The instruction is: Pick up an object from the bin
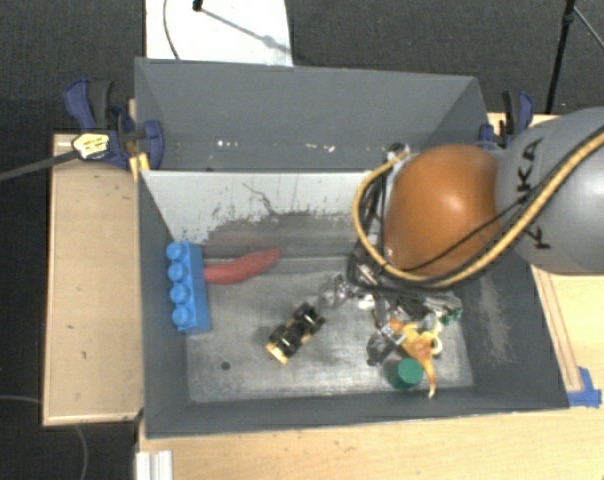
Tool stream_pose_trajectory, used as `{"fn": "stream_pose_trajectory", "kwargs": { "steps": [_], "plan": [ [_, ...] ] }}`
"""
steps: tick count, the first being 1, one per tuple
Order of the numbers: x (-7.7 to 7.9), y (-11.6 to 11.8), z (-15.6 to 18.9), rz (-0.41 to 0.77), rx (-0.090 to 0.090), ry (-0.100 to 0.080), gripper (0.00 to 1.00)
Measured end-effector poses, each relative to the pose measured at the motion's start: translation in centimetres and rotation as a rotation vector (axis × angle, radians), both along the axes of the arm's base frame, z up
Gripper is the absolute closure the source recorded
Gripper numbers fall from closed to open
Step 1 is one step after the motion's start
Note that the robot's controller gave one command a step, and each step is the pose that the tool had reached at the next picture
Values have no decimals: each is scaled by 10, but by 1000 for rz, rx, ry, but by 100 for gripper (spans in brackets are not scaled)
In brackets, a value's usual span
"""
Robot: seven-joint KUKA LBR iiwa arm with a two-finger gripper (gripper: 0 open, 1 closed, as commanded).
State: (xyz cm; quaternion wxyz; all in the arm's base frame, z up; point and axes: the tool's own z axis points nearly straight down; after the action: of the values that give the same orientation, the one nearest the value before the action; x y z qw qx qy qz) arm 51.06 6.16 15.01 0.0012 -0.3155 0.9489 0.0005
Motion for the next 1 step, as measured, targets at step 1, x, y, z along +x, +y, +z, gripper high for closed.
{"fn": "stream_pose_trajectory", "kwargs": {
  "steps": [1],
  "plan": [
    [0,0,0,-1,0,0,0]
  ]
}}
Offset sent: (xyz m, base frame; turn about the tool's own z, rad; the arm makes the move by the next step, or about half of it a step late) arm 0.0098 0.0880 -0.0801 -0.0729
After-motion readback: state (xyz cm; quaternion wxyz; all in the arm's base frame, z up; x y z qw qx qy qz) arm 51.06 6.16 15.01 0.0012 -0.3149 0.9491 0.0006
